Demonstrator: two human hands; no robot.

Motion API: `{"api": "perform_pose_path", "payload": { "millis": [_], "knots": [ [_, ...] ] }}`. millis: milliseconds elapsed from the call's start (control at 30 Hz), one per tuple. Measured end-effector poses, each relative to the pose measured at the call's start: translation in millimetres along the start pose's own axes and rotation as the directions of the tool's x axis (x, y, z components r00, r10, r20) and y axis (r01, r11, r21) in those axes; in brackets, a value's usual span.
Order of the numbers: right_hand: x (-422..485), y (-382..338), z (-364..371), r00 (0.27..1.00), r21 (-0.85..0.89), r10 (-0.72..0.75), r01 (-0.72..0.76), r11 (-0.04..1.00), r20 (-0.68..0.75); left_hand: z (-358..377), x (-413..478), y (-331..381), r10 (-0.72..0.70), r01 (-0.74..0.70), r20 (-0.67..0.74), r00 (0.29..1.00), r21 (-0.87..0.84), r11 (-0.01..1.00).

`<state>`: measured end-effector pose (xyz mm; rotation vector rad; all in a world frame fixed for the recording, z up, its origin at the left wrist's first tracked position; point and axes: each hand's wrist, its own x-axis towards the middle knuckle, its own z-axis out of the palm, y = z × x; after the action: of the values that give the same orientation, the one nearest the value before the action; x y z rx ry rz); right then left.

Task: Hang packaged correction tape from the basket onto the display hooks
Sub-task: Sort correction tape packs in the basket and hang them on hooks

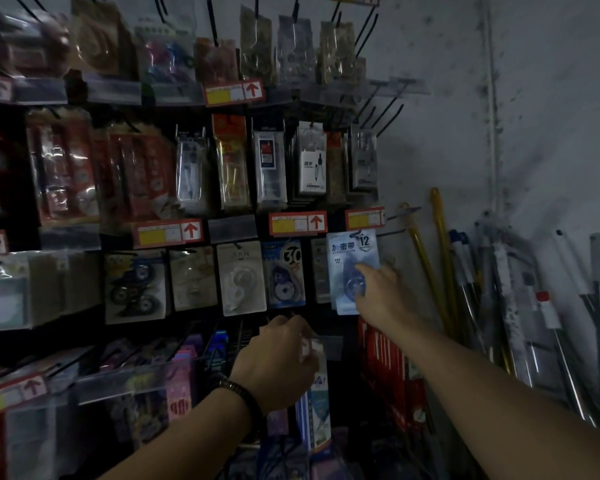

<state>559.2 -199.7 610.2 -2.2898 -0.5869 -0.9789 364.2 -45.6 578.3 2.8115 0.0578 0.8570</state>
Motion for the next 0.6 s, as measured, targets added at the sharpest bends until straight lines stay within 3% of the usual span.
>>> {"api": "perform_pose_path", "payload": {
  "millis": [300,600],
  "knots": [
    [-71.3,-20.9,-11.3,0.993,0.035,0.018,-0.022,0.999,0.119,-9.2,-67.2,-38.6,-0.04,0.037,0.079,0.996,0.043,0.998],
    [-224.4,-77.2,-8.4,0.923,0.132,-0.159,0.119,0.984,0.35,11.2,-215.0,-90.7,-0.19,0.169,0.174,0.966,0.129,0.977]
  ]
}}
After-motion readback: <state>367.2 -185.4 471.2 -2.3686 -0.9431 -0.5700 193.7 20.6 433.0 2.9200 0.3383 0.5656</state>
